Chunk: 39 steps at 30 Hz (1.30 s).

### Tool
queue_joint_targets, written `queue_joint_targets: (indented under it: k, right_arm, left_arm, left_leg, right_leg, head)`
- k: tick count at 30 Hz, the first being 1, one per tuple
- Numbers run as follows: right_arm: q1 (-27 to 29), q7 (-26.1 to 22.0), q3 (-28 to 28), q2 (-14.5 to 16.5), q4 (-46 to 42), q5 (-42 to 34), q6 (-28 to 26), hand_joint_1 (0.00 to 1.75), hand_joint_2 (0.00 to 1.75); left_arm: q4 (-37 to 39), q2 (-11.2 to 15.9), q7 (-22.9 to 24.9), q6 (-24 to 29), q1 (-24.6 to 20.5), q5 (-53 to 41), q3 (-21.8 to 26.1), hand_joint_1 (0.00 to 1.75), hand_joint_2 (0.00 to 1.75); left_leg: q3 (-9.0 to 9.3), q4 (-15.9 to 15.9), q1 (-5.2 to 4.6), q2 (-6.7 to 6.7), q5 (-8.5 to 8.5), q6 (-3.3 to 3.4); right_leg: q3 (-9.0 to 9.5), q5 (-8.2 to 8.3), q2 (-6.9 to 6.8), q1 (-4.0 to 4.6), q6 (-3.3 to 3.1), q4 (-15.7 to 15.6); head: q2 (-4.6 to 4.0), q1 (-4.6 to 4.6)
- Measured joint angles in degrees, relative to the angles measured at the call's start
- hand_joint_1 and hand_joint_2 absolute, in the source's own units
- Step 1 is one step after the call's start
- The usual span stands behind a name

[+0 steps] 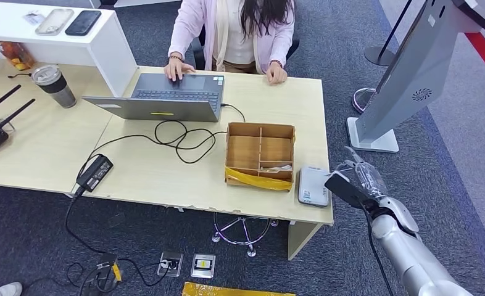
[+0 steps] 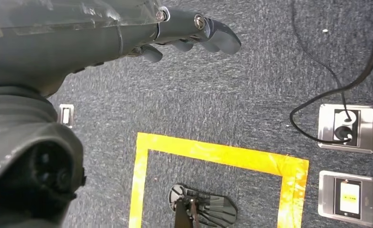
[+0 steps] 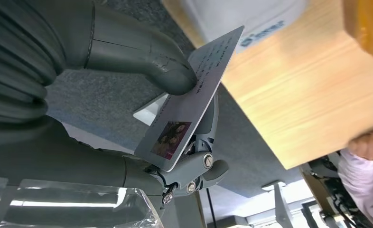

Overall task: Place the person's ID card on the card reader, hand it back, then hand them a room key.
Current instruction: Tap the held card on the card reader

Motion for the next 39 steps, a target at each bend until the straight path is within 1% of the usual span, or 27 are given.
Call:
queue_joint_targets:
  k: [6,14,18,24,28,33,39]
  right_arm:
    - [1.39,-0.19,0.02,-1.51,0.73,-0.11,-0.63,1.75,1.75]
    - [3.03,-0.92,0.03,-2.91,1.27,-1.35,-2.60,1.75,1.75]
    - [2.73,0.06,0.04,-4.00,0.39,-2.28,-2.98,1.75,1.75]
    - [2.08,4.46,0.12,-5.79,-5.88,-3.95,-1.96,1.75,1.75]
    - [2.16,6.55,1.17,-6.04,-11.04,-3.85,-1.26,1.75,1.75]
    - [2.41,7.28,2.46,-6.24,-15.29,-3.79,-1.38,1.75,1.75]
    - [2.82,7.24,3.56,-6.64,-18.09,-3.92,-1.01,1.75,1.75]
  left_arm:
    - [-0.02,-0.32,0.42,0.98,0.04,1.02,0.13,0.00,0.00]
    - [-0.02,-0.54,0.40,0.76,0.06,1.38,0.12,0.00,0.00]
    - [-0.02,-0.31,-0.15,-0.06,0.05,1.35,0.05,0.00,0.00]
    - [-0.01,0.52,-1.19,-1.66,0.03,1.55,-0.03,0.00,0.00]
    - [-0.02,0.74,-1.25,-2.10,-0.03,1.78,-0.05,0.00,0.00]
    - [-0.02,0.87,-1.25,-2.11,-0.06,1.84,-0.08,0.00,0.00]
    - [-0.02,1.06,-1.36,-2.06,-0.07,1.86,-0.10,0.00,0.00]
  left_leg:
    - [0.01,0.00,0.00,0.04,-0.01,-0.02]
    - [0.00,0.00,0.00,0.04,-0.01,-0.02]
    - [-0.01,0.00,0.00,0.02,-0.01,-0.01]
    - [0.01,0.00,0.01,0.02,-0.01,-0.01]
    - [0.02,0.00,0.02,0.03,-0.01,-0.01]
    - [0.01,-0.01,0.01,0.02,-0.01,-0.02]
    - [0.01,0.00,0.00,0.02,-0.01,-0.01]
  right_leg:
    - [-0.01,0.00,0.01,0.00,0.00,0.00]
    - [0.00,0.00,0.01,0.00,0.00,0.00]
    - [0.02,0.00,0.00,0.00,0.00,0.00]
    - [0.03,0.01,0.00,0.01,0.00,0.01]
    - [0.01,0.00,0.01,0.01,0.00,0.01]
    - [0.02,0.00,0.01,0.01,0.00,0.01]
    - [0.02,0.00,0.01,0.00,0.00,0.01]
  head:
    - [0.00,-0.01]
    - [0.00,-0.01]
    - [0.00,-0.01]
    - [0.00,-0.01]
    - [0.00,-0.02]
    - [0.00,-0.01]
    - [0.00,-0.01]
